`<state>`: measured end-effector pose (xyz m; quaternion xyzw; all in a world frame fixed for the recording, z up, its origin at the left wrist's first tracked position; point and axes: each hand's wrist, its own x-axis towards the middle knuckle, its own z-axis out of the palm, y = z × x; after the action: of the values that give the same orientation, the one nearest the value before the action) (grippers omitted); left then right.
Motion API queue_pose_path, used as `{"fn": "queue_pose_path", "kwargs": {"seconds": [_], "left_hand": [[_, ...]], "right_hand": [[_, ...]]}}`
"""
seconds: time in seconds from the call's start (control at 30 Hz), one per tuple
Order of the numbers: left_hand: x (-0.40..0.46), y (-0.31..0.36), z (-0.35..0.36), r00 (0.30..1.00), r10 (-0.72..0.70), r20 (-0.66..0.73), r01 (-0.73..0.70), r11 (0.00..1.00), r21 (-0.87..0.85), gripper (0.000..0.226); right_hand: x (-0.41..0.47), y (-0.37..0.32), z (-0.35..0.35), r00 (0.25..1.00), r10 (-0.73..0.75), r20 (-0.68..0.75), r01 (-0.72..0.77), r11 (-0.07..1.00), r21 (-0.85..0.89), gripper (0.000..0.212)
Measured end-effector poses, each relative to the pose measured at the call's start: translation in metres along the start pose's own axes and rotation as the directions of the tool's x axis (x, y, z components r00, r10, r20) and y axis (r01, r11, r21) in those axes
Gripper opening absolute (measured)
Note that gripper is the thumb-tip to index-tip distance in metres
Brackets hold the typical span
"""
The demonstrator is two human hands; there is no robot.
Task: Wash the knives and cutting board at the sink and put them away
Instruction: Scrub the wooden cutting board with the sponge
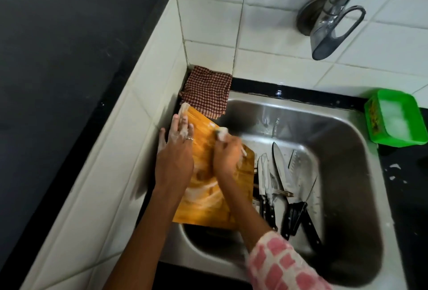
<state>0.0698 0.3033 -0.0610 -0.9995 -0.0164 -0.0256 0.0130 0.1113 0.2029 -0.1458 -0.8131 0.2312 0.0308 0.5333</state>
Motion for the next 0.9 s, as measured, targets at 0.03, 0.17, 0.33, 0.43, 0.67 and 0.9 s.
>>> {"fn": "queue_pose_path", "kwargs": {"seconds": [0.03,0.17,0.33,0.43,0.67,0.9], "left_hand": [[0.000,0.000,0.002,1.000,0.005,0.012,-0.005,1.000,0.022,0.048],[0.000,-0.001,0.001,0.998,0.027,0.060,-0.031,0.997,0.070,0.061],[0.002,0.000,0.005,0.997,0.018,0.078,-0.022,0.998,0.050,0.068],[0.002,-0.002,0.009,0.999,0.022,0.045,-0.024,0.999,0.040,0.067],[0.001,-0.003,0.013,0.999,0.024,0.023,-0.024,1.000,-0.002,0.065],[0.000,-0.001,0.006,0.997,0.001,0.080,0.005,0.997,-0.077,0.063]], "right_hand": [[-0.022,0.000,0.001,0.986,-0.151,0.069,0.151,0.988,0.015,0.016],[-0.017,0.069,-0.030,0.992,-0.089,0.086,0.096,0.992,-0.084,0.015],[0.036,0.060,-0.027,0.980,0.183,-0.073,-0.190,0.977,-0.101,0.019],[-0.007,0.033,-0.003,0.997,-0.080,0.006,0.080,0.997,0.002,0.021],[0.064,0.092,-0.031,0.970,0.134,-0.205,-0.186,0.947,-0.262,0.024],[0.009,0.077,-0.047,0.930,0.351,-0.107,-0.365,0.912,-0.185,0.024]]}}
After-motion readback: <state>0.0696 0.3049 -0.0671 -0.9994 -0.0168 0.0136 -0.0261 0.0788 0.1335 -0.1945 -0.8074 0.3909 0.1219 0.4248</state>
